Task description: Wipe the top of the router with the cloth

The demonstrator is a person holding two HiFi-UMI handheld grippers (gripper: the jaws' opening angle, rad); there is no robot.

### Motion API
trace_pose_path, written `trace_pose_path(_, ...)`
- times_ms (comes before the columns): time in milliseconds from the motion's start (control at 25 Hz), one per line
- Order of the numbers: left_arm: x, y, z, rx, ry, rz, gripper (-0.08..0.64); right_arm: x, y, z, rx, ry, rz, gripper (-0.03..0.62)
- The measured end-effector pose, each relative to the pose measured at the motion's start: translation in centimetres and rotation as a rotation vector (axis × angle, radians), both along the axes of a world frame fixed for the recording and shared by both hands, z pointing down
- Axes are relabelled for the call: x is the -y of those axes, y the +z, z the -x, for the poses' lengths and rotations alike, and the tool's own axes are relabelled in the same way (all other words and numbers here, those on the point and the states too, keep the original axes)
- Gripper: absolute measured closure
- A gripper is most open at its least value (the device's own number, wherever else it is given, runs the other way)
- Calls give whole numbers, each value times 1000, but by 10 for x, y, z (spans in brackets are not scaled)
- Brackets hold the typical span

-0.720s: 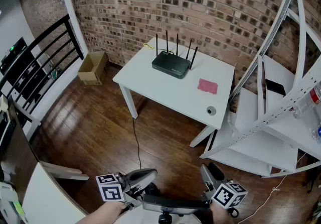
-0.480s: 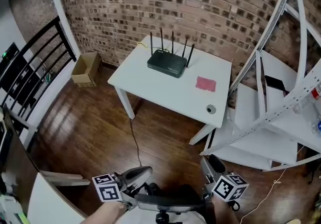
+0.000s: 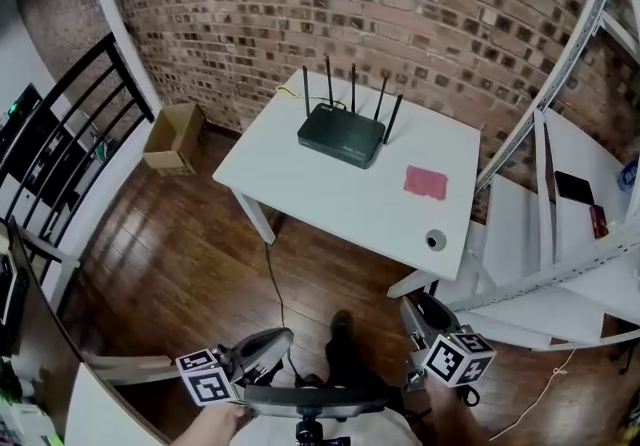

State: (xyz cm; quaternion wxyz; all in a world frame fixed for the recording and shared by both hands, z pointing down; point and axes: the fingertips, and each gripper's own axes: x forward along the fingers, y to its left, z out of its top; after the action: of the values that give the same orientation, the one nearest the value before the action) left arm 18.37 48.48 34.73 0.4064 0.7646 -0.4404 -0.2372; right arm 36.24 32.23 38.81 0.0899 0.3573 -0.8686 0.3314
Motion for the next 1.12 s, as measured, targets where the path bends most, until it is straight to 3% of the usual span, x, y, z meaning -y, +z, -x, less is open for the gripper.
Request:
trace_pose_path(200,76,-3,22,23,-28,34,554,85,7,20,-8,-25,2,374)
trace_pose_path(560,191,-9,26,58,-21,74,555,201,34,18,-19,-7,40,353)
trace_pose_path(840,234,-6,47,81,-36,85,555,236,56,16,-32,28,69,345)
trace_pose_path(1120,283,10,92,151,-15,126,554,268,70,20,-85,92,73,337)
